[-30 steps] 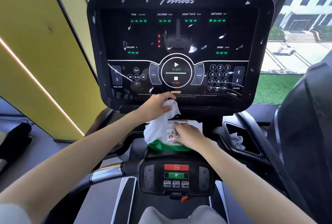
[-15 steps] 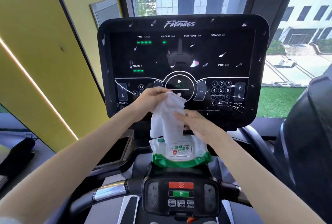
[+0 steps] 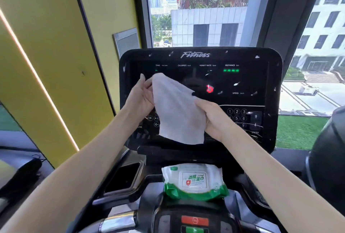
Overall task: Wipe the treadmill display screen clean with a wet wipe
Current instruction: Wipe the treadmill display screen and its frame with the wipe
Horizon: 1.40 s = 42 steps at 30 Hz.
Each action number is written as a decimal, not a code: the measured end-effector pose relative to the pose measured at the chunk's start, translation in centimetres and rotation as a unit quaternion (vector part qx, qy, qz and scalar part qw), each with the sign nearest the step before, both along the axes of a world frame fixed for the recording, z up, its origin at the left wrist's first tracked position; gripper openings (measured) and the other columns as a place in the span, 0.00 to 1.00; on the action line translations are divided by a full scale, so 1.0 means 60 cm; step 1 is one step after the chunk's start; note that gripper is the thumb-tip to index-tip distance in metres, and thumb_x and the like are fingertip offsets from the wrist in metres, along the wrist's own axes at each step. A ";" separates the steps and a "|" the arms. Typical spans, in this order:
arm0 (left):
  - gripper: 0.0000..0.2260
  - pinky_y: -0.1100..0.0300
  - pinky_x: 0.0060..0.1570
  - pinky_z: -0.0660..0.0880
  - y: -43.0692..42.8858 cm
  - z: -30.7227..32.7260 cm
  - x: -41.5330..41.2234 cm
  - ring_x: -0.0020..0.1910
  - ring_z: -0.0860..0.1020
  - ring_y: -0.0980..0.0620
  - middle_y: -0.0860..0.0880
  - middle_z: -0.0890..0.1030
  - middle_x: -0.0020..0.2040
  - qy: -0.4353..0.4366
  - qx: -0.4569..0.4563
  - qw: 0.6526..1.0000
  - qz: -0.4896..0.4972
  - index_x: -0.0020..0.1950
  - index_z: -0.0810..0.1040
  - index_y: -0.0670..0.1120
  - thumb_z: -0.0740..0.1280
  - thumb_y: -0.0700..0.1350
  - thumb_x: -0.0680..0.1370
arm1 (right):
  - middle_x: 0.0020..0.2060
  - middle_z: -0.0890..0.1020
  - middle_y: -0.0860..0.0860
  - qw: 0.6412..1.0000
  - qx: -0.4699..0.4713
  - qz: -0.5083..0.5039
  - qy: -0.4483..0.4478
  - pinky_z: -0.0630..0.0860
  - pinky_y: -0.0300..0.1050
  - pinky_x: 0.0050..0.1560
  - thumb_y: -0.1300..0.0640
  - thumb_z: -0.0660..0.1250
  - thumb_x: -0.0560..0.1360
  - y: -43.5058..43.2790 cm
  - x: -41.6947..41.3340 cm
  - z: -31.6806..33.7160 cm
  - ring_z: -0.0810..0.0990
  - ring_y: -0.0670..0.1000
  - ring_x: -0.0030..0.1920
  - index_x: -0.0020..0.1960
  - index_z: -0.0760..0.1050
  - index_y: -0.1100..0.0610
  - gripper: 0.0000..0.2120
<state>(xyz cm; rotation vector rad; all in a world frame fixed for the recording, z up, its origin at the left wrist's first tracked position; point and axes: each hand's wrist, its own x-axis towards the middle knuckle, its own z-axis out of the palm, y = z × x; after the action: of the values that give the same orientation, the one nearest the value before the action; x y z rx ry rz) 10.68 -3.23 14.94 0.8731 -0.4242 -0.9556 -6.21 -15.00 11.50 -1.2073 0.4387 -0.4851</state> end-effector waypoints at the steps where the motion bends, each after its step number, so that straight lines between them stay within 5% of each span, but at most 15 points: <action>1: 0.27 0.52 0.46 0.77 0.003 -0.005 -0.010 0.47 0.82 0.45 0.44 0.83 0.47 0.036 0.009 0.998 -0.042 0.55 0.79 0.43 0.51 0.63 0.79 | 0.45 0.84 0.52 1.000 0.009 -0.006 -0.007 0.78 0.41 0.37 0.56 0.59 0.80 0.001 0.006 0.005 0.83 0.50 0.43 0.55 0.78 0.61 0.13; 6: 0.43 0.52 0.54 0.73 0.020 -0.038 -0.040 0.54 0.80 0.45 0.42 0.82 0.55 -0.009 0.115 0.984 -0.137 0.59 0.79 0.40 0.43 0.73 0.72 | 0.47 0.82 0.57 0.997 0.022 -0.060 0.040 0.78 0.44 0.41 0.58 0.61 0.79 -0.011 0.025 0.001 0.82 0.54 0.44 0.57 0.76 0.66 0.13; 10: 0.14 0.55 0.49 0.78 0.033 -0.016 -0.029 0.47 0.82 0.48 0.42 0.81 0.54 -0.144 0.139 0.973 -0.116 0.53 0.81 0.41 0.61 0.49 0.79 | 0.49 0.82 0.57 0.999 -0.019 -0.007 0.036 0.78 0.44 0.42 0.61 0.61 0.78 -0.020 0.028 0.008 0.81 0.53 0.45 0.58 0.75 0.65 0.12; 12: 0.08 0.54 0.48 0.79 0.033 -0.010 -0.013 0.47 0.82 0.47 0.42 0.81 0.53 -0.203 0.103 0.970 -0.080 0.54 0.80 0.41 0.63 0.39 0.78 | 0.45 0.83 0.55 0.999 -0.048 0.019 -0.005 0.79 0.43 0.41 0.65 0.62 0.77 -0.028 0.028 0.024 0.82 0.52 0.43 0.56 0.77 0.63 0.10; 17: 0.11 0.55 0.46 0.80 0.043 0.021 0.007 0.47 0.80 0.44 0.41 0.83 0.49 -0.384 0.124 0.906 -0.128 0.49 0.84 0.41 0.62 0.33 0.77 | 0.39 0.84 0.53 0.993 -0.086 0.073 -0.042 0.79 0.40 0.39 0.68 0.63 0.75 -0.049 0.016 0.052 0.82 0.50 0.39 0.46 0.81 0.60 0.09; 20: 0.12 0.54 0.48 0.80 0.045 0.027 0.023 0.52 0.79 0.41 0.38 0.81 0.53 -0.403 0.148 0.891 -0.147 0.49 0.83 0.38 0.60 0.29 0.77 | 0.42 0.84 0.57 0.987 -0.131 0.096 -0.009 0.77 0.44 0.39 0.74 0.59 0.73 -0.056 0.014 0.055 0.81 0.53 0.42 0.43 0.82 0.61 0.16; 28: 0.18 0.49 0.55 0.77 0.059 0.056 0.039 0.55 0.79 0.40 0.38 0.80 0.57 -0.444 0.191 0.858 -0.176 0.52 0.81 0.33 0.54 0.23 0.73 | 0.42 0.83 0.59 0.984 -0.135 0.111 0.019 0.78 0.44 0.38 0.72 0.60 0.73 -0.062 0.028 0.083 0.81 0.54 0.41 0.43 0.82 0.64 0.13; 31: 0.18 0.46 0.54 0.77 0.063 0.066 0.040 0.54 0.79 0.41 0.37 0.80 0.56 -0.324 0.145 0.926 -0.131 0.52 0.80 0.36 0.53 0.27 0.73 | 0.44 0.83 0.60 0.984 -0.136 0.114 0.027 0.79 0.45 0.37 0.72 0.57 0.73 -0.058 0.033 0.090 0.81 0.55 0.41 0.44 0.81 0.64 0.14; 33: 0.13 0.50 0.47 0.78 0.053 0.068 0.033 0.49 0.81 0.43 0.39 0.81 0.55 -0.271 0.147 0.946 -0.103 0.56 0.79 0.42 0.56 0.39 0.79 | 0.44 0.83 0.58 0.980 -0.149 0.130 0.034 0.79 0.44 0.39 0.70 0.59 0.74 -0.046 0.037 0.092 0.81 0.53 0.42 0.46 0.81 0.63 0.12; 35: 0.15 0.54 0.46 0.78 0.043 0.070 0.021 0.48 0.82 0.47 0.43 0.82 0.52 -0.366 0.249 0.889 -0.114 0.58 0.78 0.47 0.60 0.54 0.79 | 0.44 0.84 0.57 0.977 -0.155 0.136 0.049 0.78 0.43 0.39 0.69 0.61 0.74 -0.034 0.042 0.092 0.81 0.52 0.42 0.47 0.82 0.62 0.11; 37: 0.14 0.58 0.46 0.78 0.038 0.071 0.009 0.48 0.82 0.49 0.46 0.83 0.49 -0.461 0.298 0.819 -0.168 0.54 0.80 0.45 0.67 0.53 0.76 | 0.44 0.83 0.58 0.978 -0.148 0.141 0.048 0.77 0.44 0.40 0.68 0.61 0.74 -0.029 0.042 0.093 0.81 0.53 0.41 0.49 0.81 0.61 0.12; 39: 0.06 0.63 0.39 0.76 0.041 0.071 -0.002 0.41 0.80 0.51 0.48 0.82 0.43 -0.440 0.255 0.842 -0.180 0.46 0.80 0.42 0.69 0.45 0.75 | 0.42 0.82 0.57 0.988 -0.055 0.146 -0.018 0.77 0.43 0.37 0.61 0.61 0.76 -0.028 0.039 0.091 0.80 0.52 0.38 0.56 0.79 0.61 0.12; 42: 0.05 0.65 0.31 0.75 0.040 0.073 -0.012 0.33 0.78 0.55 0.50 0.79 0.36 -0.280 0.141 0.942 -0.123 0.40 0.75 0.43 0.67 0.42 0.76 | 0.38 0.82 0.56 0.964 0.180 0.144 -0.129 0.79 0.42 0.34 0.44 0.56 0.78 -0.023 0.037 0.074 0.81 0.51 0.33 0.54 0.78 0.65 0.25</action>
<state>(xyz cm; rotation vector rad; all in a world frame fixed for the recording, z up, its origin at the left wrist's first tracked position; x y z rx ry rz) 9.99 -0.82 19.34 1.3849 -0.9167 -1.0026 -3.99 -16.37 15.96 -0.8226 0.1145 -0.2891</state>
